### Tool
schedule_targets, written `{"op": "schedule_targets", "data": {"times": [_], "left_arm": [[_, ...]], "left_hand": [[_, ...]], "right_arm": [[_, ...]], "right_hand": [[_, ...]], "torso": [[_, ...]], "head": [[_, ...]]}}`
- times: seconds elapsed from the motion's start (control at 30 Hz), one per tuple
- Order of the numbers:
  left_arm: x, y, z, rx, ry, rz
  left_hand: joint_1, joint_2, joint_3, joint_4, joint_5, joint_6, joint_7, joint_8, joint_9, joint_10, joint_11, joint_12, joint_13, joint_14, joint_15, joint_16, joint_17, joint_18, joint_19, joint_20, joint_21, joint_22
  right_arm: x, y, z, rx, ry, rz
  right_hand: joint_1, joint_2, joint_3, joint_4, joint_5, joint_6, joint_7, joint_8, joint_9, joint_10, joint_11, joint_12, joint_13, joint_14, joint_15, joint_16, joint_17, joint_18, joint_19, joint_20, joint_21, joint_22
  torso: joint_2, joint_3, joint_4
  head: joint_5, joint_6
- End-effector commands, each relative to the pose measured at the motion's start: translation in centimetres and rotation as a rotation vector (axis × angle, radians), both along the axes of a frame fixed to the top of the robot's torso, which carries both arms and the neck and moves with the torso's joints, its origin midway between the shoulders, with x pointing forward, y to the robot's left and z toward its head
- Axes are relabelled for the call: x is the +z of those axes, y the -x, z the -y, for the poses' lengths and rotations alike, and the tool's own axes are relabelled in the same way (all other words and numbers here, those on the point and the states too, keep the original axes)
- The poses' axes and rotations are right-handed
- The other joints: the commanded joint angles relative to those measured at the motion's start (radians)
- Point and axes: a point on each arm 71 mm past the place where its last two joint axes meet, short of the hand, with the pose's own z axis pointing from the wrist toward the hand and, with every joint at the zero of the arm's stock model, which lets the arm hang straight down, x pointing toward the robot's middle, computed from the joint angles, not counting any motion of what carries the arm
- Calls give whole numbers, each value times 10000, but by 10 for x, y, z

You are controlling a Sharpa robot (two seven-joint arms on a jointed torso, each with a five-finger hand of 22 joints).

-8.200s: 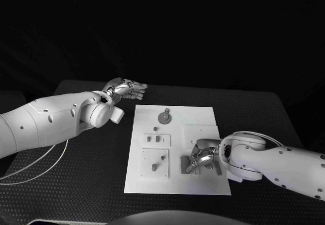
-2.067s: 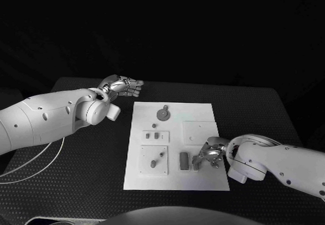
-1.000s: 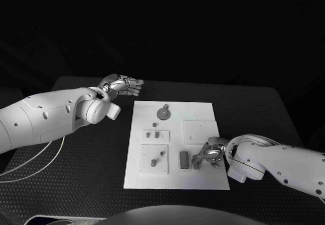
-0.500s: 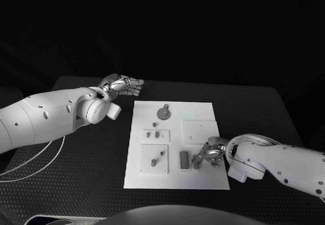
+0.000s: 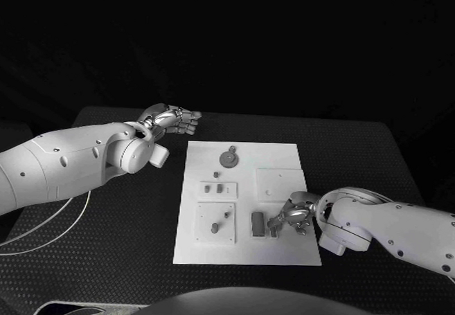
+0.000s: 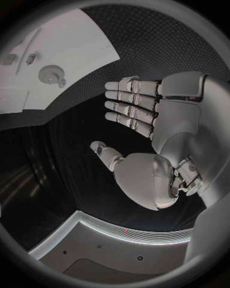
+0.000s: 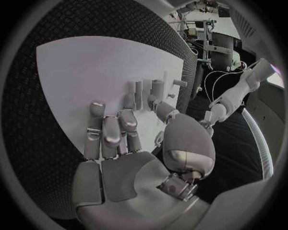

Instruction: Assemble the parts on the task board

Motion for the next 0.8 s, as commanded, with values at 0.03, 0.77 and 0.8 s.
{"op": "schedule_targets", "data": {"times": [0.03, 0.77, 0.8], "left_arm": [[1, 0, 2, -149, 55, 37], [3, -7, 4, -54, 355, 421], [2, -8, 3, 21, 477, 363]], "left_hand": [[36, -44, 30, 48, -19, -13, 380, 61, 16, -90, 9, 10, -9, -64, 6, -40, 15, -36, -60, 2, 36, -7], [150, 333, 84, 65, -21, 401, 46, 294, 81, 425, -318, 204, 66, 597, -224, 321, 232, -103, 15, -107, 99, 49], [151, 381, 82, 67, -20, 453, -7, 319, 84, 510, -373, 232, 74, 713, -270, 374, 262, -116, 38, -127, 104, 54]], "right_arm": [[-3, 4, -4, 286, -107, -159], [55, -65, 26, 15, -4203, 2633], [60, -76, 30, 23, -4358, 3027]], "right_hand": [[-8, -75, 11, 66, 1, -52, 18, 3, 7, -42, -10, -36, 3, -58, 12, -14, 3, 64, 1, 28, -51, 119], [435, 198, -71, -202, 1, -728, 264, -222, -17, -711, 220, -303, -257, -671, 179, -108, -564, 62, -312, 122, -139, 164], [458, 490, -243, -445, -7, -777, 294, -208, 11, -861, 259, -350, -291, -768, 217, -141, -566, 56, -412, 191, -162, 175]], "torso": [[-2, -2, 2], [-197, -30, -93], [-239, -34, -101]], "head": [[0, -4], [-134, 812], [-160, 915]]}}
